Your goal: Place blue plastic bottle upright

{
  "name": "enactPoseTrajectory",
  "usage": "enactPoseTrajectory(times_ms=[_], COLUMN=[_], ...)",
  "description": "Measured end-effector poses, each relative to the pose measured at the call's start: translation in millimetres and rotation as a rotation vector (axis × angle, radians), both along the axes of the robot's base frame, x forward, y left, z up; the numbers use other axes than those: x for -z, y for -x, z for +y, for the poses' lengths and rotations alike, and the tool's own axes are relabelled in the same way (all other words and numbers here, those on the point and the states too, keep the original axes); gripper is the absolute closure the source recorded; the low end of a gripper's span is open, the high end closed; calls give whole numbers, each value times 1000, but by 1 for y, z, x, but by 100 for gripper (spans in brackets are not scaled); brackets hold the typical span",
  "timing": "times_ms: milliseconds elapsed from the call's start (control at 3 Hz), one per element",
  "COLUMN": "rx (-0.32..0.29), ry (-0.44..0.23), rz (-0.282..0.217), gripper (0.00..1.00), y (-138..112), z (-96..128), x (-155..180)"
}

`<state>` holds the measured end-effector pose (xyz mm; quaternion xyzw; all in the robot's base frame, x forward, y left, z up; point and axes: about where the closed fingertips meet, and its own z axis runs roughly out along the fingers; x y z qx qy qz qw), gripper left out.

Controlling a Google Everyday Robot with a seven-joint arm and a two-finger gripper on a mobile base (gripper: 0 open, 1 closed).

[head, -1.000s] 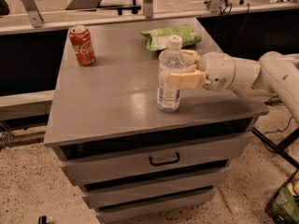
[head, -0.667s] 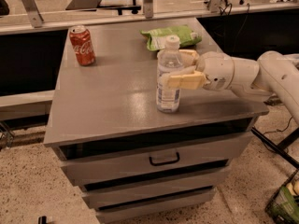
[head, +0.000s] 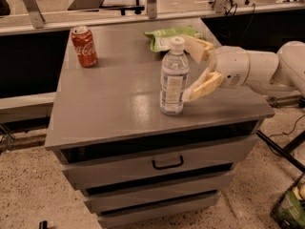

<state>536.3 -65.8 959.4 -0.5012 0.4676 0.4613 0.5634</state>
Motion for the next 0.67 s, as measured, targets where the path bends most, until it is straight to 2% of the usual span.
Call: enactPoseTrajectory(times_ms=[333, 667], rx=[107, 134], ry=[127, 161], rz=[-6, -11], gripper=[0, 0], y=[10, 13], z=[-36, -43], x=[-9, -14])
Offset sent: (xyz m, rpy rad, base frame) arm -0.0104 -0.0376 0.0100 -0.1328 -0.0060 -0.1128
